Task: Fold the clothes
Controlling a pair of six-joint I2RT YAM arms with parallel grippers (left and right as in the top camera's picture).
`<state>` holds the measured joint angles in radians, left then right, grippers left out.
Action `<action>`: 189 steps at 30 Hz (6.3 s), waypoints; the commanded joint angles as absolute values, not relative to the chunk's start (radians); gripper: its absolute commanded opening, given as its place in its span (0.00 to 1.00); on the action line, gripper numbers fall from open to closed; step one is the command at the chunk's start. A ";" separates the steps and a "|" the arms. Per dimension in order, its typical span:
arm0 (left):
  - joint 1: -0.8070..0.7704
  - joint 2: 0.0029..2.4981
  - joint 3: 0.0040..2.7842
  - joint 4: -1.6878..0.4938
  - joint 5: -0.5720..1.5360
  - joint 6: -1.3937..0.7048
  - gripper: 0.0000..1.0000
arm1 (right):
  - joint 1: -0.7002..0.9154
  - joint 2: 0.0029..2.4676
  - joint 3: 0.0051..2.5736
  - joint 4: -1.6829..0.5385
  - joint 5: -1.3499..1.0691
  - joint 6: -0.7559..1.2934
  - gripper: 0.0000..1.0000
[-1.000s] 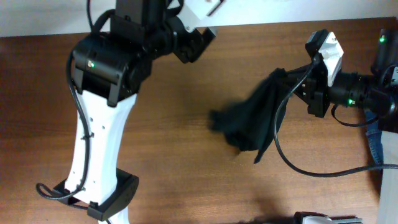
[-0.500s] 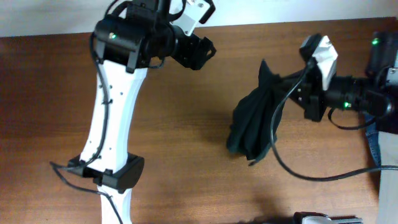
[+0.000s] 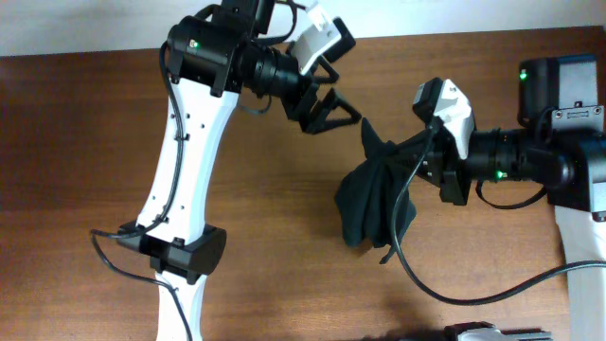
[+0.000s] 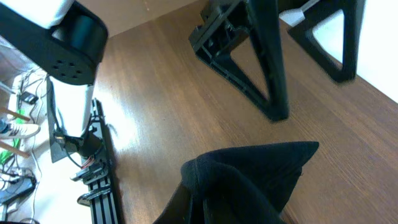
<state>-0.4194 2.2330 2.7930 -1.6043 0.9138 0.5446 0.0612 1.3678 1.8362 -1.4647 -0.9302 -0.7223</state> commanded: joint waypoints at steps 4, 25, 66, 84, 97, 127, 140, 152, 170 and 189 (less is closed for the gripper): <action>-0.419 2.289 2.797 -1.688 1.064 0.750 0.99 | 0.086 1.364 1.851 -1.467 -0.937 -0.748 0.04; -0.470 2.349 2.796 -1.642 1.137 0.858 0.99 | 0.086 1.364 1.851 -1.470 -0.957 -0.748 0.04; -0.386 2.350 2.897 -1.688 0.797 0.675 0.99 | 0.084 1.364 1.851 -1.465 -0.931 -0.748 0.04; -0.392 2.360 2.800 -1.688 0.522 0.315 0.99 | 0.083 1.364 1.852 -0.751 -0.700 -0.062 0.04; -0.382 2.360 2.800 -1.688 0.571 0.180 0.99 | 0.083 1.373 1.851 -0.766 -0.476 -0.124 0.04; -0.455 2.360 2.489 -1.501 0.781 0.331 0.70 | 0.082 1.385 1.851 -0.804 -0.492 -0.127 0.04; -0.379 2.360 2.490 -1.528 0.783 0.331 0.29 | -0.055 1.327 1.851 -0.820 -0.678 -0.125 0.04; -0.439 2.360 2.487 -1.491 0.836 0.340 0.81 | -0.055 1.328 1.851 -0.797 -0.682 -0.122 0.04; -0.452 2.362 2.346 -1.438 1.160 0.425 0.57 | -0.055 1.328 1.851 -0.776 -0.682 -0.115 0.04; -0.509 2.362 2.321 -1.390 1.243 0.425 0.34 | -0.055 1.328 1.851 -0.779 -0.682 -0.114 0.04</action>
<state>-0.4965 2.3493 2.3268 -1.3949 1.2156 0.4030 -0.0509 1.3396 1.8355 -0.7845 -0.6571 -0.1150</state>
